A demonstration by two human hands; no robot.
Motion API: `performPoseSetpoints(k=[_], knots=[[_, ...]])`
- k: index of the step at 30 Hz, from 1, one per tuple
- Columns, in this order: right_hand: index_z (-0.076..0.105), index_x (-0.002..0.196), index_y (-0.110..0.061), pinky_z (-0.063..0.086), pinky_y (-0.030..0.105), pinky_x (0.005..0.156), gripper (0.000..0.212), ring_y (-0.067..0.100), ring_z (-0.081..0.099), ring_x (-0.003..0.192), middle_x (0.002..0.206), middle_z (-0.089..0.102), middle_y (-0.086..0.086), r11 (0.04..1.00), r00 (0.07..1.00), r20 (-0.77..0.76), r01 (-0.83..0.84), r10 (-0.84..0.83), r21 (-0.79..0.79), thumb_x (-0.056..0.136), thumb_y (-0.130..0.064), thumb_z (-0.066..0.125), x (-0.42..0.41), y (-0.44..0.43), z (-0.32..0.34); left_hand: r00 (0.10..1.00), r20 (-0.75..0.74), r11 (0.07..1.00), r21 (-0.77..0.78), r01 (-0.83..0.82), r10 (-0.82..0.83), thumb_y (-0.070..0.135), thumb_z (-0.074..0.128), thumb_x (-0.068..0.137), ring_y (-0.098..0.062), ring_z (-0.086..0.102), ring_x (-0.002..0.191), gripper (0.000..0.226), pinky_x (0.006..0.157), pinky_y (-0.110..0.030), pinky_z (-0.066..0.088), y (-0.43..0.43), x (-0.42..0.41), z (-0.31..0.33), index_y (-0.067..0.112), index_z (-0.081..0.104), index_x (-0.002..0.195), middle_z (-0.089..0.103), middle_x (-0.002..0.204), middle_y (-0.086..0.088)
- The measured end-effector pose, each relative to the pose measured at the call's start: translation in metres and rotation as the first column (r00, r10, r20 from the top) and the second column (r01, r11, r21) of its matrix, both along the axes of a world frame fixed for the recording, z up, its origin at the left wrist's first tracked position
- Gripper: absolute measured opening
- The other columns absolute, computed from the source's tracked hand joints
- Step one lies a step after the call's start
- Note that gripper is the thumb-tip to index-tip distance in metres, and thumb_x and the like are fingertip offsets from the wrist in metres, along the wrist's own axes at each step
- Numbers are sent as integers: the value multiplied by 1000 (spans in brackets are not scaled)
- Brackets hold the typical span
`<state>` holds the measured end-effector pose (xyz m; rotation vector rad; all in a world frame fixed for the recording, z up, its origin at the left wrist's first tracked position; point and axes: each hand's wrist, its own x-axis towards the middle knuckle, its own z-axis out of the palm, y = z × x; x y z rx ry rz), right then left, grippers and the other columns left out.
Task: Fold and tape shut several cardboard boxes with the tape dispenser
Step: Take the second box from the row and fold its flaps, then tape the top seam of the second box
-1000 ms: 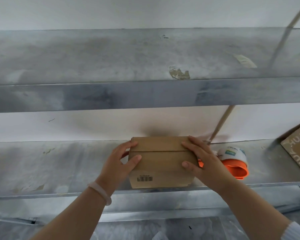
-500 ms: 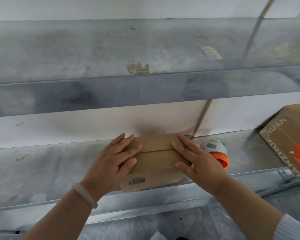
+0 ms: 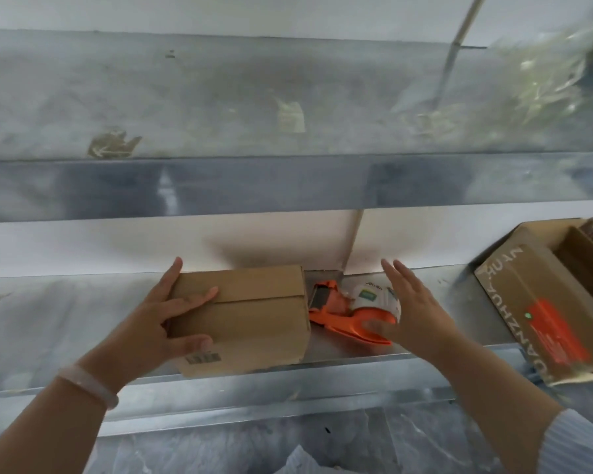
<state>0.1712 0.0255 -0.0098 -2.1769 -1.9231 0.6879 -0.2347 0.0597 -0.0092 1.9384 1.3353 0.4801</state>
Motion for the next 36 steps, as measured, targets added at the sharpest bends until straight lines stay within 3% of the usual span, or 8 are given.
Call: performPoseSetpoints(k=[3, 8, 15, 19, 24, 30, 33, 36], knots=[[12, 154, -37, 36, 35, 109, 110, 17, 37, 137, 155, 29, -6, 997, 994, -107, -23, 15, -76, 70, -47, 83, 15, 2, -11, 995, 67, 997, -38, -67, 70, 40, 80, 56, 7, 12, 136, 72, 89, 5, 28, -6, 7, 0, 75, 47, 110, -6, 158, 21], [46, 136, -37, 49, 26, 93, 82, 9, 56, 106, 129, 54, -7, 999, 977, -209, -47, 51, 27, 66, -35, 88, 21, 4, -22, 988, 85, 990, -54, -128, 132, 50, 85, 60, -6, 27, 138, 68, 108, -24, 30, -12, 11, -2, 68, 52, 117, 15, 157, 14], [56, 124, -33, 50, 20, 80, 70, 2, 57, 90, 107, 57, -18, 991, 977, -194, -67, 89, 118, 63, -47, 87, 39, -1, -21, 980, 168, 995, -27, -100, 103, 32, 82, 65, 13, 40, 120, 64, 93, -4, 39, -20, 32, 0, 62, 58, 115, 32, 141, 26], [52, 111, -51, 58, 34, 80, 65, 7, 64, 92, 106, 63, -18, 976, 947, -317, 23, 48, 216, 54, -59, 82, 73, -22, 2, 973, 191, 991, -20, -132, 133, 35, 80, 64, 16, 39, 121, 63, 97, -6, 37, -24, 58, -1, 64, 57, 115, 30, 144, 28], [51, 114, -47, 51, 14, 67, 68, -5, 61, 88, 101, 56, -27, 953, 975, -222, 72, -5, 293, 54, -53, 82, 100, -44, 41, 969, 221, 993, -41, -108, 114, 47, 80, 64, 7, 42, 125, 59, 108, -27, 41, -26, 108, -12, 56, 60, 119, 29, 148, 24], [60, 122, -18, 41, 18, 71, 71, 13, 57, 92, 101, 55, -11, 847, 994, -75, 109, -82, 520, 59, -21, 92, 114, -68, 56, 983, 166, 995, -65, -74, 83, 80, 70, 54, -5, 38, 134, 69, 111, -28, 38, -20, 148, -13, 65, 54, 119, 17, 156, 17], [61, 120, -10, 45, 24, 72, 73, 8, 52, 92, 101, 54, -8, 761, 992, -91, 130, -93, 635, 55, -18, 93, 112, -70, 55, 983, 170, 992, -117, -48, 68, 67, 70, 66, -9, 30, 138, 59, 109, -15, 32, -22, 169, -6, 60, 52, 121, 4, 160, 15], [63, 116, -7, 41, 12, 75, 70, -1, 46, 93, 101, 56, -7, 701, 997, -82, 62, -5, 710, 53, -20, 94, 94, -66, 54, 998, 12, 998, -4, -65, 65, 58, 60, 82, -14, 17, 144, 56, 116, -24, 26, -29, 190, -4, 53, 41, 135, -11, 160, 15]])
